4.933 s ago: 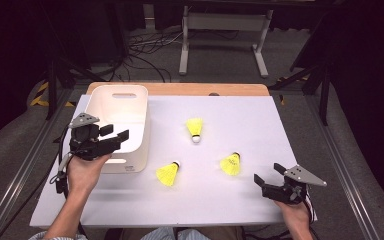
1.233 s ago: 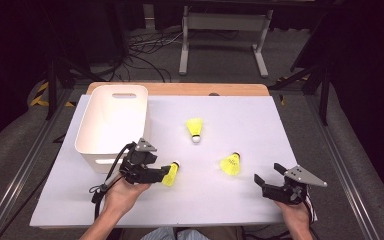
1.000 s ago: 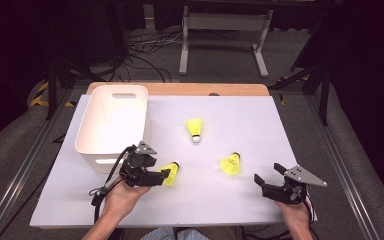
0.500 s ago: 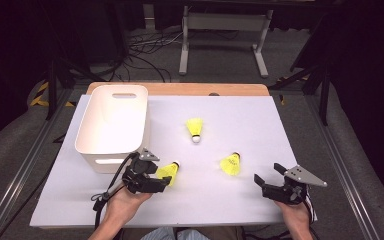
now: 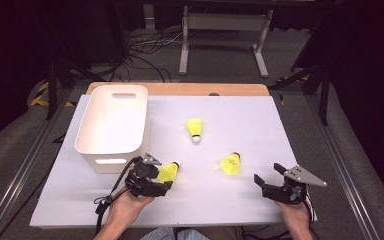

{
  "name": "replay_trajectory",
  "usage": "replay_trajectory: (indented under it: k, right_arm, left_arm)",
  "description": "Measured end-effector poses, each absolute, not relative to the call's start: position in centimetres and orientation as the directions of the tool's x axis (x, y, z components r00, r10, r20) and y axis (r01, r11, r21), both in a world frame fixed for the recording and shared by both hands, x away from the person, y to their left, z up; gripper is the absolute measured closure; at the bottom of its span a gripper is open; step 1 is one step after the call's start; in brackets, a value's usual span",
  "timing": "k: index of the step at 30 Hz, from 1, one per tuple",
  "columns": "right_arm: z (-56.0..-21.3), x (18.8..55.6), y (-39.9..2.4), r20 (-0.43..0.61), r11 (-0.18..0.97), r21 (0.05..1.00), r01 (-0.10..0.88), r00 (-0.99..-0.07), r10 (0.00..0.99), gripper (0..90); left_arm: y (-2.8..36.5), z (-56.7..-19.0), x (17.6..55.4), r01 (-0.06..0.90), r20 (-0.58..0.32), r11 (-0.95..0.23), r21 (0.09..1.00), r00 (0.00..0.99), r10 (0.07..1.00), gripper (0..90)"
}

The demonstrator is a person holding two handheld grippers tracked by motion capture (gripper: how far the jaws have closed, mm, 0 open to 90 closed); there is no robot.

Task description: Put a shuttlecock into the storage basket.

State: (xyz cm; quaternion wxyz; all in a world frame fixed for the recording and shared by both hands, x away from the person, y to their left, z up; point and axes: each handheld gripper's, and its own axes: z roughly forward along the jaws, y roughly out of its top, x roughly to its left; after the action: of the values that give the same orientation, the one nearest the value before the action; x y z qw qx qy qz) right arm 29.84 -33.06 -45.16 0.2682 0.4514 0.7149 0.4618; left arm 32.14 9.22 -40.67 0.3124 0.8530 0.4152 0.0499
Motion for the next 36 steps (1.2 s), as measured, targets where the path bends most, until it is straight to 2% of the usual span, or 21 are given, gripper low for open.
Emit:
replay_trajectory:
  k: [21,29,36]
  right_arm:
    - [-45.2,29.8,-33.1,0.035,0.165,0.902,0.398,-0.450,0.892,13.5]
    - [-45.2,29.9,-33.1,0.033,0.168,0.901,0.400,-0.451,0.892,13.6]
    - [-45.1,29.8,-33.0,0.026,0.171,0.903,0.393,-0.450,0.893,13.9]
  left_arm:
    - [7.3,-42.2,33.6,0.702,-0.188,-0.460,0.543,0.636,0.748,42.5]
    - [7.1,-42.6,34.1,0.712,-0.199,-0.454,0.536,0.629,0.751,48.4]
    - [6.9,-42.8,34.3,0.709,-0.173,-0.466,0.530,0.628,0.759,52.7]
